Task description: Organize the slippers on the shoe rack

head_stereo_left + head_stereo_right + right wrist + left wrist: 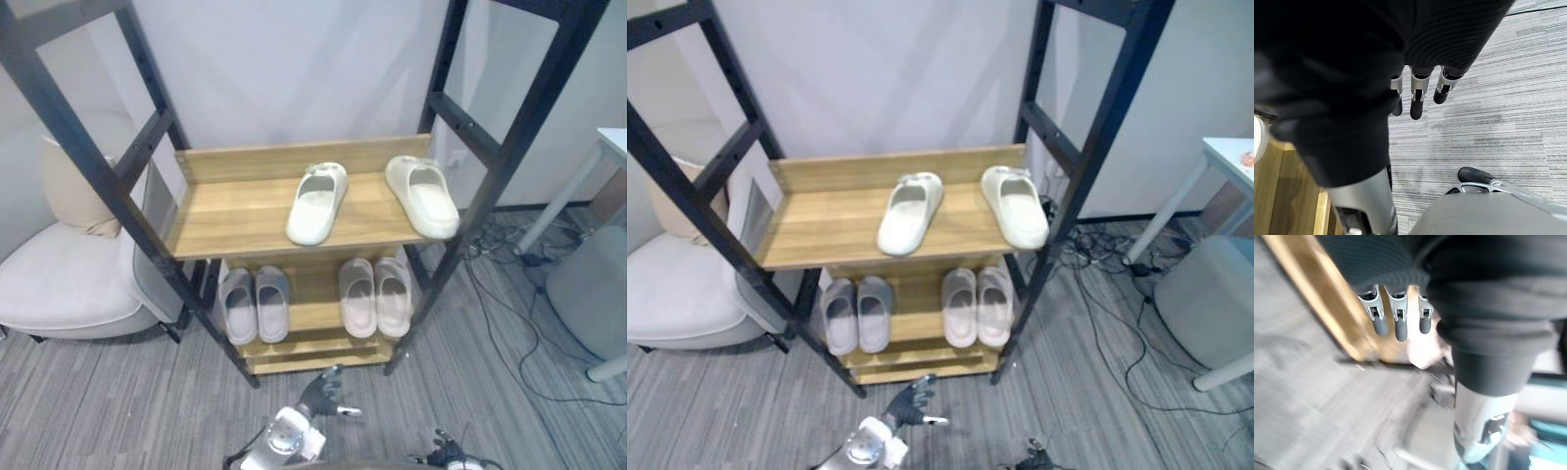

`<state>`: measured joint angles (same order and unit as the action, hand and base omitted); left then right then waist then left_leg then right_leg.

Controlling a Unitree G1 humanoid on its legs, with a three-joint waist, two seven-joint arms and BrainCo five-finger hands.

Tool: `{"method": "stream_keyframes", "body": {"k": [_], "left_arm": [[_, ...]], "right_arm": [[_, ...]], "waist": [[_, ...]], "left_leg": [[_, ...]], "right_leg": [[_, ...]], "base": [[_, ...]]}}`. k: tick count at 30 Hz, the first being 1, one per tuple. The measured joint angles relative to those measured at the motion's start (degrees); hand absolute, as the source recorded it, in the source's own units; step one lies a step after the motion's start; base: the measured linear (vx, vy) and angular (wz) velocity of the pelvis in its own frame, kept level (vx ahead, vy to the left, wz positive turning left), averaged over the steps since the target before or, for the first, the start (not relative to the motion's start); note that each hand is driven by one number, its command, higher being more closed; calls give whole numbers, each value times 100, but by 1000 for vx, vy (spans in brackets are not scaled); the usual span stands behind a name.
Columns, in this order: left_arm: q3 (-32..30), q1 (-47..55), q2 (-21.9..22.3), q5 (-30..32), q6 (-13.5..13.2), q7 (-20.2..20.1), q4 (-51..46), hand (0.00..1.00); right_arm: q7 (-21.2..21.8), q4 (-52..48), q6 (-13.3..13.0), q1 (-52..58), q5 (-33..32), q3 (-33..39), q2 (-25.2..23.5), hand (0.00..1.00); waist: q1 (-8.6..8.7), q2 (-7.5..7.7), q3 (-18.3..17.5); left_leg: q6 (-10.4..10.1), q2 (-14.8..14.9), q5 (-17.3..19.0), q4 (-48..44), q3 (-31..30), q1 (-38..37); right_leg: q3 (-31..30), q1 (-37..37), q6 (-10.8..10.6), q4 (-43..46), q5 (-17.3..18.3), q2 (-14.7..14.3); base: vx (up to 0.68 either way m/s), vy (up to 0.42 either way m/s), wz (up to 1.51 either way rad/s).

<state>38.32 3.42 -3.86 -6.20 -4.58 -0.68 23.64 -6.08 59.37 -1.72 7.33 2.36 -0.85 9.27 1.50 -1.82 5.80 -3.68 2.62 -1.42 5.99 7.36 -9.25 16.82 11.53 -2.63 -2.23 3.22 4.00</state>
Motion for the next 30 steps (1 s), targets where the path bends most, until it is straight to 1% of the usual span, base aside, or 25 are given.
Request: {"method": "stream_keyframes", "body": {"k": [2,3,5,7,9,13,17,19,21,23,26,28,30], "left_arm": [[102,-208,-54,-314,-16,-74,-575,0],[120,-248,-71,-332,-18,-75,-650,0],[156,-518,-121,-532,-41,-69,-1118,0],[156,-619,-133,-552,-99,-67,-1283,0],[151,-781,-164,-755,-139,-42,-1572,0],[127,-1074,-214,-977,-236,178,-1880,0],[-69,-1323,-216,-979,-252,335,-2062,0],[-348,-1637,-220,-977,-259,505,-2066,0],[-502,-1760,-219,-975,-271,580,-2065,0],[-890,-2040,-225,-968,-337,721,-1997,0],[-1188,-2382,-227,-962,-364,835,-1663,0],[-1609,-2734,-329,-931,-364,959,-1299,0],[-1794,-2909,-398,-886,-361,993,-1103,0]], "right_arm": [[-5,4,0,6,0,-6,8,0],[-5,5,0,6,-1,-8,9,0],[-6,5,0,-2,0,-135,47,0],[-6,5,0,-10,4,-183,58,0],[-12,8,3,-4,4,-220,64,0],[-12,9,7,-5,3,-285,67,0],[-15,9,13,-20,3,-406,75,0],[-14,10,18,-23,2,-414,64,0],[-14,10,26,-28,2,-415,60,0],[-7,10,59,-55,2,-422,49,0],[6,10,77,-67,3,-421,34,0],[28,10,85,-108,3,-416,21,0],[38,6,88,-124,3,-415,13,0]], "waist": [[13,-12,-52],[13,-13,-55],[22,-16,-61],[24,-14,-66],[25,-4,-104],[26,22,-182],[26,66,-234],[28,87,-247],[32,95,-251],[62,115,-251],[83,137,-257],[131,149,-248],[156,156,-245]], "left_leg": [[-3,18,1,-1,13,44],[-4,21,2,-2,13,43],[-6,27,4,-2,19,43],[-6,28,4,-2,19,43],[-7,27,4,-2,19,45],[-6,25,4,-2,19,46],[-6,27,3,-1,19,44],[-5,25,1,-1,25,45],[-5,24,1,-1,34,46],[-5,22,1,-2,63,64],[-5,17,0,-2,64,79],[-5,15,0,-3,89,103],[-5,16,1,-3,106,99]], "right_leg": [[-13,-54,10,-2,-7,-20],[-13,-53,10,-3,-7,-22],[-14,-51,15,-13,-11,-32],[-13,-49,17,-18,-13,-33],[-11,-48,19,-23,-15,-33],[-8,-45,25,-33,-24,-31],[-7,-42,31,-38,-31,-32],[-9,-41,31,-53,-50,-31],[-9,-38,31,-76,-67,-31],[-11,-41,38,-135,-110,-36],[-9,-42,40,-167,-129,-37],[-18,-53,35,-220,-165,-39],[-29,-56,35,-220,-166,-39]], "base": [[0,0,0],[0,0,0],[0,0,0],[0,0,0],[0,0,0],[0,0,0],[0,0,0],[0,0,0],[-6,5,-2],[-10,11,-5],[0,0,0],[-3,9,-4],[-1,7,-4]]}}
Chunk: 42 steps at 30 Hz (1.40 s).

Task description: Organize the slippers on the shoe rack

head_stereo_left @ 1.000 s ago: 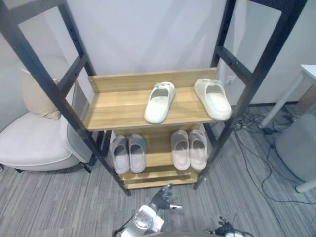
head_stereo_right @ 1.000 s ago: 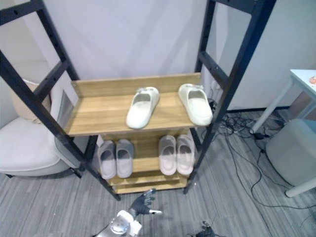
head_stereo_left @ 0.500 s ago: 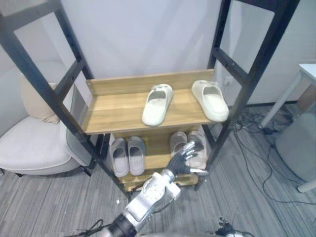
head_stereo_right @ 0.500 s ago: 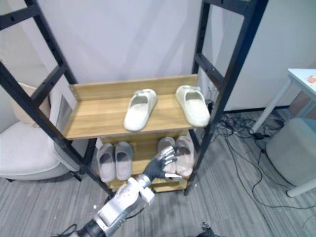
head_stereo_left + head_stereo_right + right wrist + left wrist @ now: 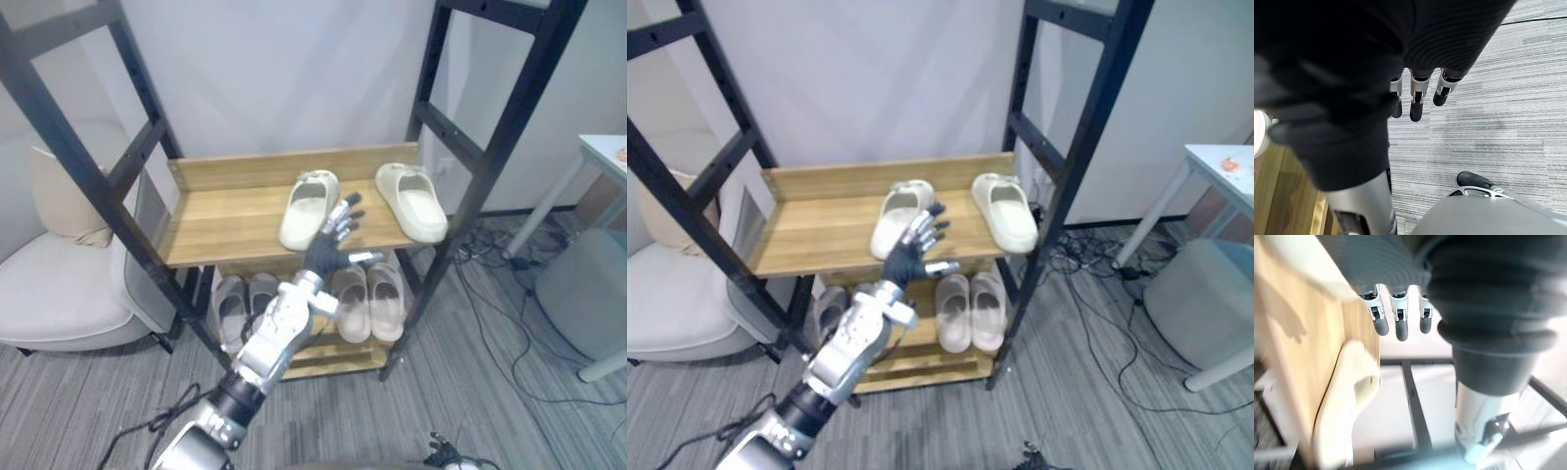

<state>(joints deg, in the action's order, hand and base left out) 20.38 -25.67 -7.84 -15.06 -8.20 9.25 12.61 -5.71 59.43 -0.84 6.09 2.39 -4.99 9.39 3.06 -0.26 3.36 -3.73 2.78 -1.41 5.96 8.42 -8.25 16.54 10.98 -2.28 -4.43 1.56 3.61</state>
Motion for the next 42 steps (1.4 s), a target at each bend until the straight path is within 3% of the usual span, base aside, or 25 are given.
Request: {"method": "stream_keyframes", "body": {"k": [5,8,16,20,30,42], "left_arm": [[-618,-756,-407,169,9,299,663,0],[-1003,-1130,-878,379,27,347,1104,0],[-1396,-1437,-1534,720,169,434,1614,0],[-1397,-1552,-1635,1088,353,439,1905,0],[-1400,-1675,-1697,1785,521,441,2293,0],[-1395,-1979,-1701,2136,647,449,2864,0]], "right_arm": [[49,-16,9,-47,1,29,-35,0],[102,-108,13,-112,1,38,-39,0],[191,-241,8,-98,1,203,-54,0],[230,-243,-12,-46,2,215,-43,0],[225,-253,-75,-44,2,262,-28,0],[203,-248,-84,-35,1,438,-37,0]], "waist": [[43,46,31],[66,48,119],[79,8,179],[77,-14,195],[88,-74,231],[114,-140,277]], "left_leg": [[-2,16,2,-1,104,17],[-11,48,8,-1,309,29],[-21,66,16,-3,583,219],[-23,68,17,-3,584,221],[-28,70,22,-1,664,267],[-28,63,21,-2,700,329]], "right_leg": [[-136,-47,11,-54,-55,-20],[-311,-167,37,-60,-124,-43],[-626,-518,46,-59,-224,-67],[-670,-544,48,-59,-225,-71],[-810,-653,60,-59,-276,-76],[-912,-759,73,-57,-305,-79]], "base": [[-11,8,-13],[-26,6,-28],[6,1,-22],[18,-10,-6],[-22,-8,-7],[-2,-7,-3]]}}
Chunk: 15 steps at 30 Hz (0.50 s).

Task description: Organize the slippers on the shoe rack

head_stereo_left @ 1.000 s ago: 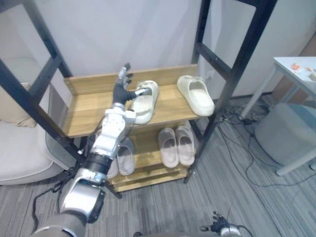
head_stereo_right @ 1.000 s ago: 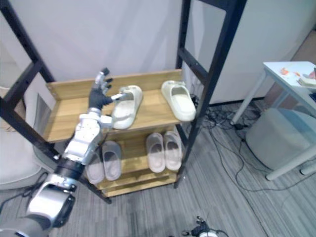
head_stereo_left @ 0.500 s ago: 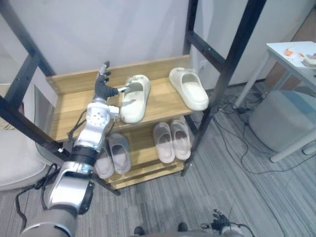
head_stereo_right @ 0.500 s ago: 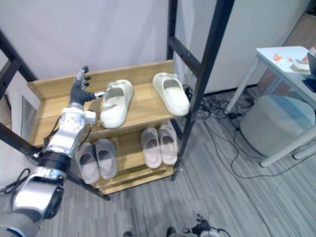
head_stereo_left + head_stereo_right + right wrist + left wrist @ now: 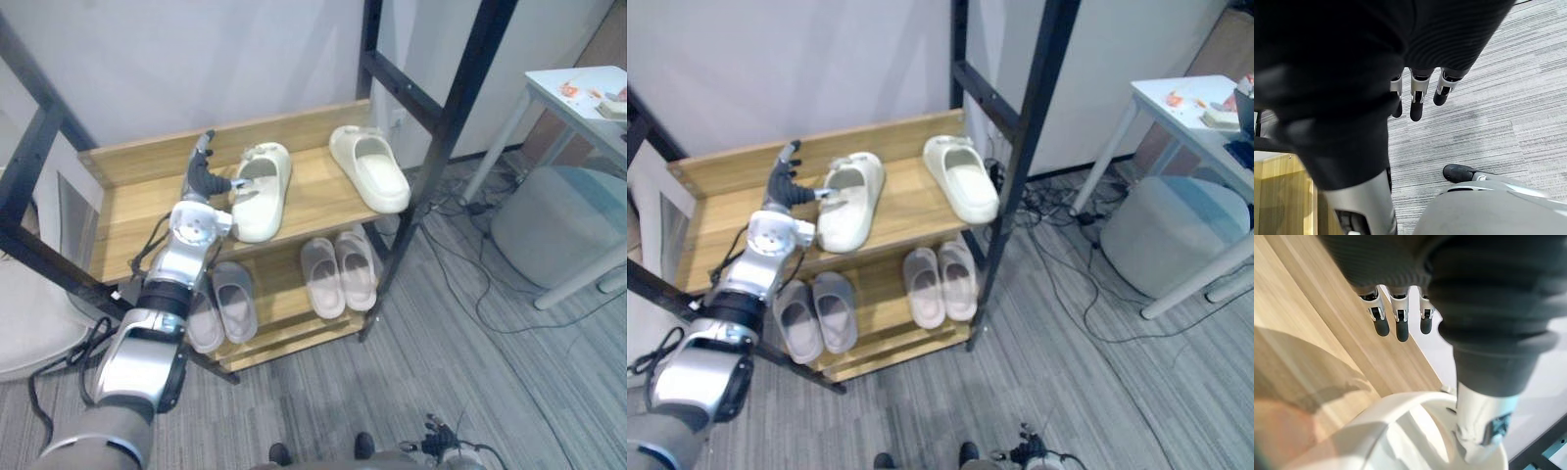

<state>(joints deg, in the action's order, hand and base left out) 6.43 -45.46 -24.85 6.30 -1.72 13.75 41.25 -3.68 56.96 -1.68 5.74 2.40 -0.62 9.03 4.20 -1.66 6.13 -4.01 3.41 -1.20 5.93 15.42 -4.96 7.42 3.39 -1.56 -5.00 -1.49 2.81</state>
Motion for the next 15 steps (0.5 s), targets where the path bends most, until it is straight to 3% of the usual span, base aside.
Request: {"method": "stream_keyframes", "body": {"k": [10,11,15], "left_arm": [[-1,-295,-2,45,88,3,461,0],[-1,-295,-2,46,90,3,467,100],[-113,-356,-19,49,100,14,555,100]], "right_arm": [[-57,4,-2,3,-3,108,-9,0],[-71,5,-2,3,-3,112,-10,0],[-92,5,-8,0,-9,256,-20,0]], "waist": [[39,-40,51],[39,-40,59],[15,-68,123]], "left_leg": [[-2,0,6,1,186,8],[-3,2,7,1,204,7],[-3,-2,14,1,327,11]], "right_leg": [[-195,-149,-13,71,-53,0],[-208,-155,-12,67,-65,-2],[-346,-234,-19,63,-129,-5]], "base": [[-20,-5,-11],[-31,-9,-14],[-31,-3,-18]]}}
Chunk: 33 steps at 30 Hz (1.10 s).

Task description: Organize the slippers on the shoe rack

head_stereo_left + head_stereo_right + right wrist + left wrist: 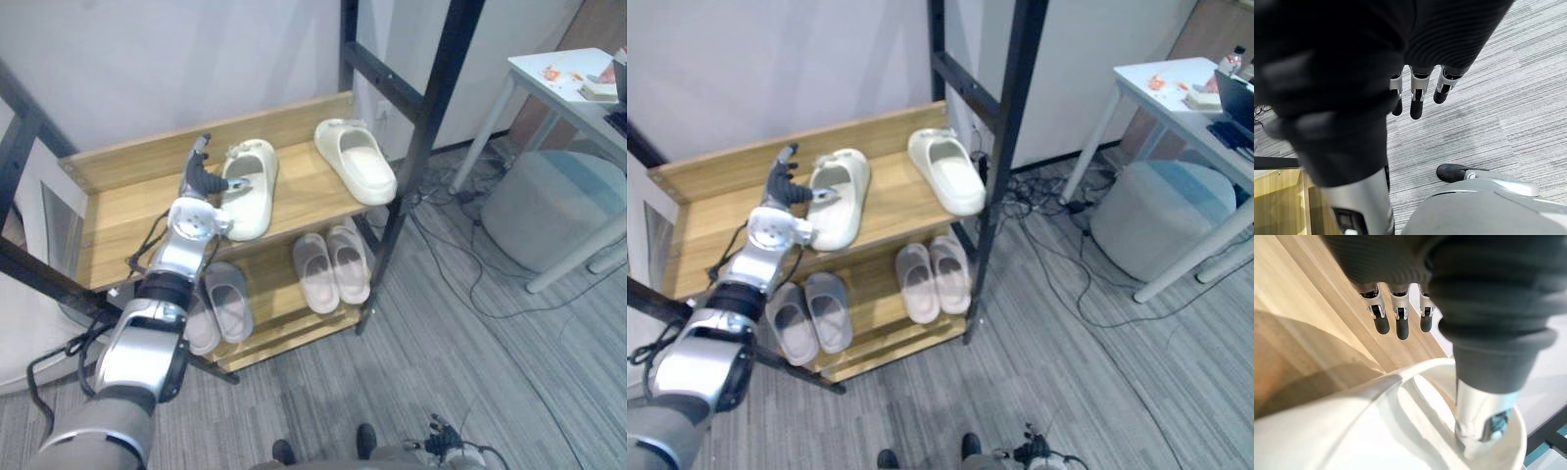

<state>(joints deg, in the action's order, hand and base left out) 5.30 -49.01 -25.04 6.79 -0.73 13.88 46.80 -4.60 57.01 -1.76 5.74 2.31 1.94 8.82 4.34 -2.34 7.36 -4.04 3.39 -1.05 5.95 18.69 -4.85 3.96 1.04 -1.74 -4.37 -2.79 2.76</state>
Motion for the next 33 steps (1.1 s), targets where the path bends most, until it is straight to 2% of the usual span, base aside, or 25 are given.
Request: {"method": "stream_keyframes", "body": {"k": [6,10,22,33], "left_arm": [[-121,-62,-1,-4,13,120,87,100],[-113,-196,24,-5,19,127,200,100],[-79,-196,351,-26,16,187,193,100],[266,-196,669,-385,-12,226,90,100]], "right_arm": [[-16,-3,-27,-4,2,13,-17,0],[-41,-4,-50,-15,2,14,-39,0],[-43,-6,-48,-15,0,14,-40,0],[-52,-5,-46,-14,-7,14,-44,0]], "waist": [[1,17,10],[71,29,18],[92,29,16],[192,18,8]], "left_leg": [[-1,-10,7,0,174,5],[-1,-22,6,-1,208,5],[11,-41,-2,-1,95,-1],[23,-73,-11,0,-22,-19]], "right_leg": [[-154,-97,-12,-9,-63,0],[-211,-99,-15,-63,-124,3],[-129,-60,-15,-63,-124,25],[-38,8,-21,-65,-120,65]], "base": [[-26,-3,-17],[-8,-8,-6],[-6,-7,2],[-8,-10,5]]}}
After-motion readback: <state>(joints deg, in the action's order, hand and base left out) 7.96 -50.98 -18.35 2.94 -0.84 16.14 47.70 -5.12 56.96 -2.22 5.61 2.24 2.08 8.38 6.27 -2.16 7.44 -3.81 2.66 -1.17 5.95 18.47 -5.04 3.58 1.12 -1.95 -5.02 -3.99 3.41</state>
